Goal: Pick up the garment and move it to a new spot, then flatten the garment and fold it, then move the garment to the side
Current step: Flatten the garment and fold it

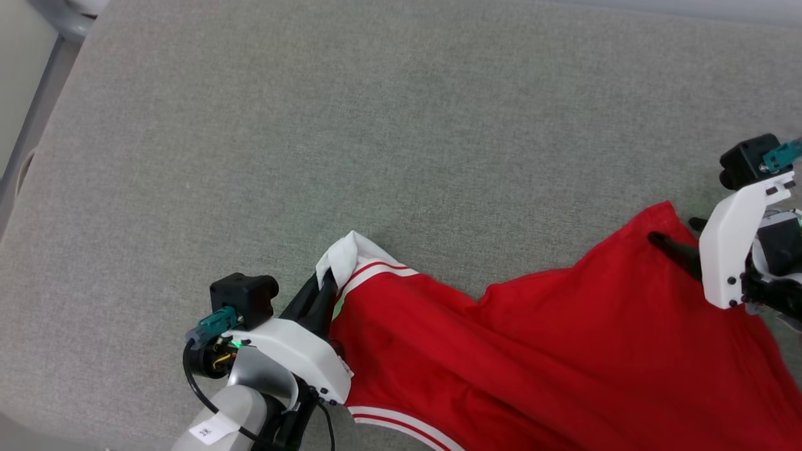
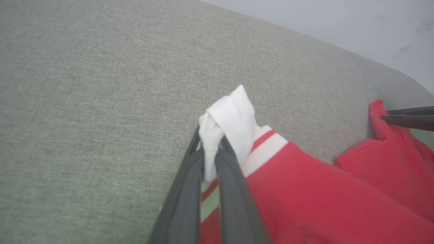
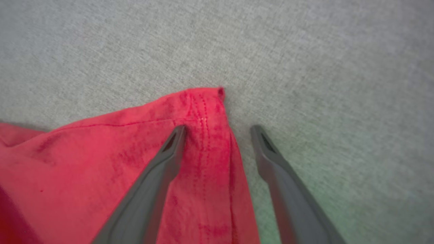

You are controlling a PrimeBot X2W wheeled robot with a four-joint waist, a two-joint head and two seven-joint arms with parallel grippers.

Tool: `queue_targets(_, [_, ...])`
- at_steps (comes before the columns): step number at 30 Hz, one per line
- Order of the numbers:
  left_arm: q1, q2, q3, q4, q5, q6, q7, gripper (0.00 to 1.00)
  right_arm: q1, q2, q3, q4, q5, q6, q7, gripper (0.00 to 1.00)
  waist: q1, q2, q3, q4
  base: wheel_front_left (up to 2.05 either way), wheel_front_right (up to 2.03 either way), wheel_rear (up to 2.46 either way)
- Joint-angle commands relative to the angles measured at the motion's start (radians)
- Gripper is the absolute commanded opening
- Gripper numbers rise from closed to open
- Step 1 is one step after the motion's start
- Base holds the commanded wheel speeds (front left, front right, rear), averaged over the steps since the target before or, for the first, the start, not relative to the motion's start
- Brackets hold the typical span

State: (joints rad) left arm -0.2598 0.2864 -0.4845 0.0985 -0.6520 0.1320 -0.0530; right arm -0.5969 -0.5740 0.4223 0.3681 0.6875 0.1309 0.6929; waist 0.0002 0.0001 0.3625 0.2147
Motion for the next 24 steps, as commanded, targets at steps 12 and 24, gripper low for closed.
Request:
queue_targets(12, [0.01,0.011,0.002,0.013,-0.002,0.002,-0.017,0.0,0.021,0.0,0.164,0.128,0.124,0.0,0.037,0.0,-0.0002,-0.0001,-0.04,0.004,0.0,0.0,0.0])
queue_targets(24, [0.015,0.078,0.046,-0.015,-0.012,0.012,-0.012,0.0,-0.063,-0.007,0.07,0.172,0.132,-0.001,-0.214,0.0,-0.0002,-0.0001,-0.229,-0.07,0.0,0.0,0.0])
